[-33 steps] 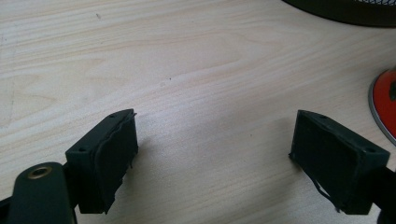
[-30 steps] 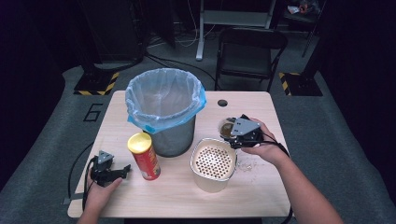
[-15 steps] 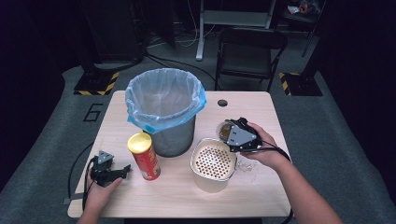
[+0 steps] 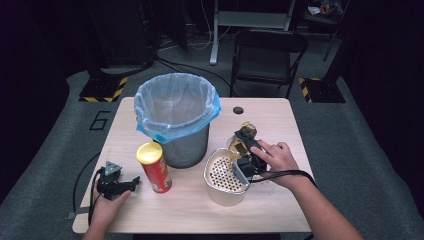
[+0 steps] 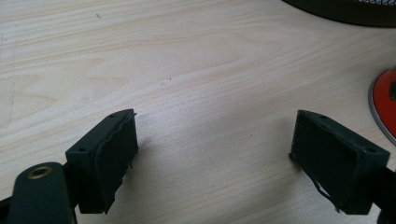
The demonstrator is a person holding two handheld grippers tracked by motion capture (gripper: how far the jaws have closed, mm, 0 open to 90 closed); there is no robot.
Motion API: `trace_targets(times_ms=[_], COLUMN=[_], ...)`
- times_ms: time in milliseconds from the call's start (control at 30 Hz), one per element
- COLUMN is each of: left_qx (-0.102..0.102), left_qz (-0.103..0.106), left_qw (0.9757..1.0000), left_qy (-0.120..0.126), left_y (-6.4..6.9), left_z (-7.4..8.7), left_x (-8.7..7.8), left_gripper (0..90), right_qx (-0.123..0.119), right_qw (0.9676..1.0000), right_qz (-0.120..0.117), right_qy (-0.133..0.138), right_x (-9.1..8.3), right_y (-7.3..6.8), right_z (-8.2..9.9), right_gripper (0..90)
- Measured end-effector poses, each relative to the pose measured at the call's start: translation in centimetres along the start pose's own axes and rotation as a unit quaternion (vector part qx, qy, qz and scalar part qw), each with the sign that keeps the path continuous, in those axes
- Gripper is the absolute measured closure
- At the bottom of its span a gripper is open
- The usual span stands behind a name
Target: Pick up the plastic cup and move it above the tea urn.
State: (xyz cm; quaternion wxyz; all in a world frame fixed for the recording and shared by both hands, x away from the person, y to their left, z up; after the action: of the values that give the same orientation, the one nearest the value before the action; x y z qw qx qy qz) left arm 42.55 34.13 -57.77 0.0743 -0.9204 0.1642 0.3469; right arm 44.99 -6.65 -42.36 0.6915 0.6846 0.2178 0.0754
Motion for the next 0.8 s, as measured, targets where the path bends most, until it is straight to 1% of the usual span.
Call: trace_targets(times_ms=[33, 67, 100, 167, 200, 233, 267, 300, 333, 367, 400, 433, 467, 500, 533, 567, 600, 633, 733, 767, 800], left_qx=[0.0, 0.0, 0.0, 0.0, 0.0, 0.0, 0.0, 0.0, 0.0, 0.0, 0.0, 0.0, 0.0, 0.0, 0.0, 0.0, 0.0, 0.0, 0.0, 0.0, 0.0], left_qz=[0.0, 0.0, 0.0, 0.0, 0.0, 0.0, 0.0, 0.0, 0.0, 0.0, 0.0, 0.0, 0.0, 0.0, 0.0, 0.0, 0.0, 0.0, 0.0, 0.0, 0.0], left_qw=[1.0, 1.0, 1.0, 1.0, 1.0, 1.0, 1.0, 1.0, 1.0, 1.0, 1.0, 1.0, 1.0, 1.0, 1.0, 1.0, 1.0, 1.0, 1.0, 1.0, 1.0], left_qy=[0.0, 0.0, 0.0, 0.0, 0.0, 0.0, 0.0, 0.0, 0.0, 0.0, 0.0, 0.0, 0.0, 0.0, 0.0, 0.0, 0.0, 0.0, 0.0, 0.0, 0.0], left_y=[0.0, 0.0, 0.0, 0.0, 0.0, 0.0, 0.0, 0.0, 0.0, 0.0, 0.0, 0.0, 0.0, 0.0, 0.0, 0.0, 0.0, 0.0, 0.0, 0.0, 0.0], left_z=[0.0, 0.0, 0.0, 0.0, 0.0, 0.0, 0.0, 0.0, 0.0, 0.0, 0.0, 0.0, 0.0, 0.0, 0.0, 0.0, 0.0, 0.0, 0.0, 0.0, 0.0], left_x=[0.0, 0.0, 0.0, 0.0, 0.0, 0.0, 0.0, 0.0, 0.0, 0.0, 0.0, 0.0, 0.0, 0.0, 0.0, 0.0, 0.0, 0.0, 0.0, 0.0, 0.0], left_gripper=[14.3, 14.3, 14.3, 14.3, 14.3, 14.3, 14.3, 14.3, 14.3, 14.3, 14.3, 14.3, 14.3, 14.3, 14.3, 14.3, 14.3, 14.3, 14.3, 14.3, 14.3], right_qx=[-0.025, -0.043, -0.064, -0.093, -0.12, -0.139, -0.178, -0.178, -0.191, -0.191, -0.213, -0.213, -0.227, -0.227, -0.223, -0.223, -0.224, -0.23, -0.23, -0.227, -0.228], right_qw=[0.9996, 0.999, 0.9977, 0.9953, 0.9925, 0.99, 0.9836, 0.9836, 0.9809, 0.9809, 0.9763, 0.9763, 0.9734, 0.9734, 0.9738, 0.9738, 0.9739, 0.9726, 0.9727, 0.973, 0.9729], right_qz=[0.012, 0.016, 0.021, 0.025, 0.024, 0.024, 0.031, 0.031, 0.037, 0.037, 0.038, 0.038, 0.034, 0.034, 0.042, 0.042, 0.038, 0.033, 0.031, 0.042, 0.04], right_qy=[-0.006, -0.005, -0.003, -0.011, -0.011, -0.011, -0.003, -0.003, -0.01, -0.01, -0.003, -0.003, -0.002, -0.002, 0.002, 0.002, 0.003, 0.001, 0.001, 0.005, 0.006], right_x=[0.0, 0.0, 0.1, 0.0, 0.1, 0.0, 0.0, 0.0, -0.1, -0.1, -0.2, -0.2, -0.3, -0.3, -0.3, -0.3, -0.3, -0.3, -0.3, -0.4, -0.4], right_y=[-0.1, -0.1, -0.4, -0.6, -0.8, -0.8, -0.6, -0.6, -0.8, -0.8, -0.7, -0.7, -0.7, -0.7, -0.6, -0.6, -0.7, -0.8, -0.8, -0.7, -0.7], right_z=[-0.2, -0.3, -0.4, -0.7, -0.9, -1.1, -1.6, -1.6, -1.6, -1.6, -2.0, -2.0, -2.2, -2.2, -2.3, -2.3, -2.2, -2.2, -2.2, -2.3, -2.3], right_gripper=[35.8, 35.8, 35.8, 35.8, 35.7, 35.6, 35.5, 35.5, 35.4, 35.4, 35.4, 35.4, 35.3, 35.3, 35.3, 35.3, 35.2, 35.2, 35.1, 35.1, 35.1])
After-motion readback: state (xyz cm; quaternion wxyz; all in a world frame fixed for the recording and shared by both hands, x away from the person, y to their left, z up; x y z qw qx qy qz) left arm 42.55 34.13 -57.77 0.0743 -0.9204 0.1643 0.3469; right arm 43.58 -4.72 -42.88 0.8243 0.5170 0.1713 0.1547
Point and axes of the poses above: each handheld gripper's, and its own axes: x roughly forward along the jaws, z roughly out of its underside, y roughly to its right, the point moved 7 cm from there along x, roughly forward along the jaws, and after that the axes turned 3 degrees about x, right-handed, at the moved point
